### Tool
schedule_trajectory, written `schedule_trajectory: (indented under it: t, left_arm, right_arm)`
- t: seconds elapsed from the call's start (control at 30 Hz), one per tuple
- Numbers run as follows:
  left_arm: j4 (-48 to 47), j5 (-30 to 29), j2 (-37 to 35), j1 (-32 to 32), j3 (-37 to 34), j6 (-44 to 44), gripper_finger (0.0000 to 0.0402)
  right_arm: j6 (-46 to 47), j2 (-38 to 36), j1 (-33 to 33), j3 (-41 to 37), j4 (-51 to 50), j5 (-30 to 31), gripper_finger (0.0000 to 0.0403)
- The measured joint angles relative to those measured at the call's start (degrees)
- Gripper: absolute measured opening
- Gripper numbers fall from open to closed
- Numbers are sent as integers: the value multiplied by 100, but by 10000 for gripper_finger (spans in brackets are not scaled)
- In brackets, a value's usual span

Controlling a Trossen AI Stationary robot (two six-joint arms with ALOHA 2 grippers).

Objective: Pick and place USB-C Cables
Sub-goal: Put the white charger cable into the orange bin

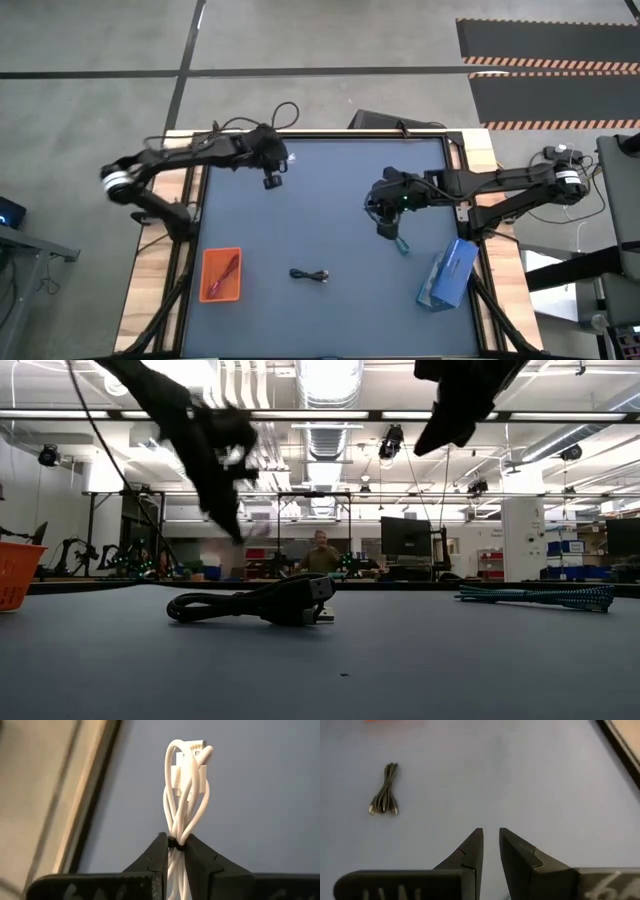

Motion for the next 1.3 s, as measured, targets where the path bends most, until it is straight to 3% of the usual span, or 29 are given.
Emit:
schedule_trajectory:
  t: [0.3, 0.5, 0.63, 0.77, 0.83, 1.03, 1.3]
  left_arm:
    - [1454, -52, -1675, -2053, -455, -1464, 24]
    - [1496, -1106, -1999, -3303, -466, -2815, 24]
    - [1196, -1254, -2029, -3881, -33, -3979, 24]
    - [428, -1508, -1990, -4327, 290, -4938, 24]
    - [-212, -1528, -1989, -4433, 407, -5828, 24]
    - [-2168, -1289, -1989, -5110, 697, -8571, 24]
    - [-4346, -99, -1929, -5811, 826, -11027, 24]
  right_arm:
    - [-833, -10, 0, -878, 2455, -5, 52]
    - [-1247, -175, -76, -887, 2566, 68, 52]
    - [-1694, -494, -176, -761, 2565, 511, 52]
    - [-1801, -728, -437, -358, 2658, 1321, 52]
    - [-1700, -788, -536, -289, 2693, 1724, 52]
    - [-1474, -828, -437, -454, 2559, 1469, 52]
    - [-1432, -773, -288, -519, 2558, 1335, 52]
